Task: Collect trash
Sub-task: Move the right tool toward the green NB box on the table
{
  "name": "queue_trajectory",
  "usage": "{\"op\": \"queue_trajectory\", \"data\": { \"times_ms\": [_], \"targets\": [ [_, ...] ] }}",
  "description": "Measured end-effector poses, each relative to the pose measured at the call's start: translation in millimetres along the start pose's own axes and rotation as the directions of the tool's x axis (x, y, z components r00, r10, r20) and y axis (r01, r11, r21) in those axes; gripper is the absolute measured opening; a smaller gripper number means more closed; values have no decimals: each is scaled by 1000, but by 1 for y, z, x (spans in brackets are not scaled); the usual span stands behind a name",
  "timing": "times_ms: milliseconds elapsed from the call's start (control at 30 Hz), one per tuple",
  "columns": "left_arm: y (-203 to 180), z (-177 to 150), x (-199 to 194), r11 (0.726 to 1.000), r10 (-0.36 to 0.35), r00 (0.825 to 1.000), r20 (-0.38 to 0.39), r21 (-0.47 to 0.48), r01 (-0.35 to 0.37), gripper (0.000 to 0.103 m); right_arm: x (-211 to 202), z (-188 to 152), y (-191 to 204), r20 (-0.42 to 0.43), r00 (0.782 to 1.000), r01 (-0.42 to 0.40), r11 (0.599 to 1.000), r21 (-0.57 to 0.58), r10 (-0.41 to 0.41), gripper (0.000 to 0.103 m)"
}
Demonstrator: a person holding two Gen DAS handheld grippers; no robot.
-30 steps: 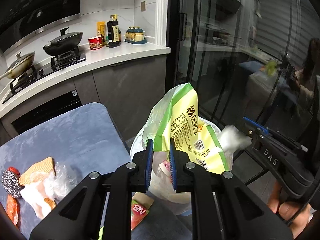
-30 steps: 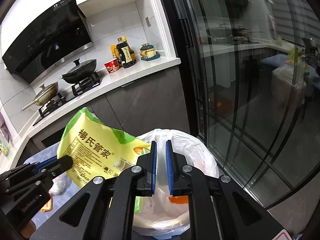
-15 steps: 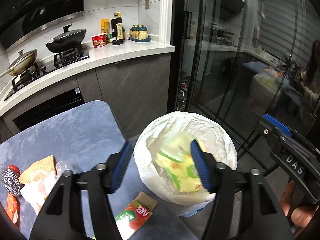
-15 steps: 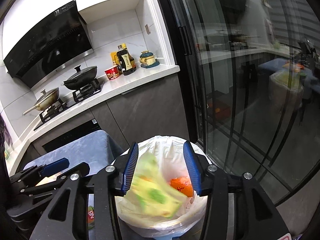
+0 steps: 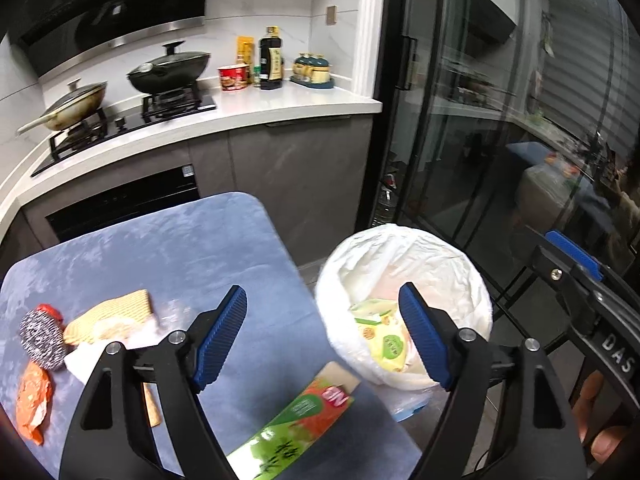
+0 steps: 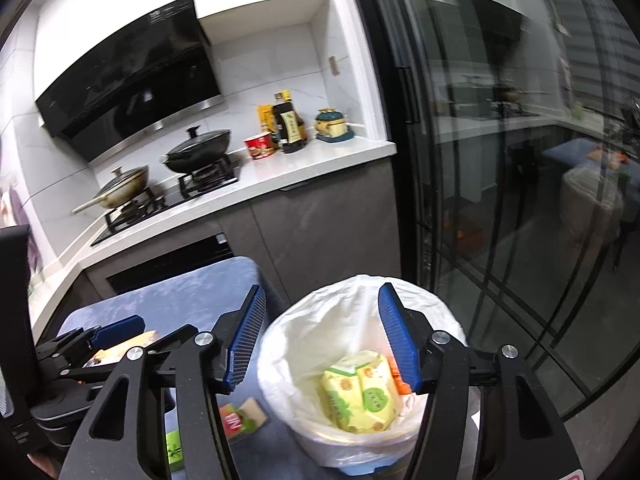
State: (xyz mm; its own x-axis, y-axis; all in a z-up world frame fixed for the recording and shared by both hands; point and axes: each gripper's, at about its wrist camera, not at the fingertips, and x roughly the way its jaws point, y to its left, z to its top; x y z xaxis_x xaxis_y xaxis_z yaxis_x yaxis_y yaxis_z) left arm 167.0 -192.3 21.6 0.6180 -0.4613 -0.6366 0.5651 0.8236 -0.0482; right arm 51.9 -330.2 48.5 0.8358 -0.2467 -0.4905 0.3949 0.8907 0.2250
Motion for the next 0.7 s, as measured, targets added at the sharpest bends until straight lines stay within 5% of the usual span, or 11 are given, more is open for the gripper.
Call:
{"op": "queue_trajectory", "data": {
  "times_ms": [367, 700],
  "targets": [
    [82, -35, -39, 983, 136, 990, -22, -121, -138, 81, -12, -29, 70, -60, 992, -113, 992, -62, 109, 71],
    [156, -78, -66, 945, 229, 971, -74, -221, -240, 85, 1, -84, 115, -188, 974, -141, 988, -66, 127, 75]
  ]
}}
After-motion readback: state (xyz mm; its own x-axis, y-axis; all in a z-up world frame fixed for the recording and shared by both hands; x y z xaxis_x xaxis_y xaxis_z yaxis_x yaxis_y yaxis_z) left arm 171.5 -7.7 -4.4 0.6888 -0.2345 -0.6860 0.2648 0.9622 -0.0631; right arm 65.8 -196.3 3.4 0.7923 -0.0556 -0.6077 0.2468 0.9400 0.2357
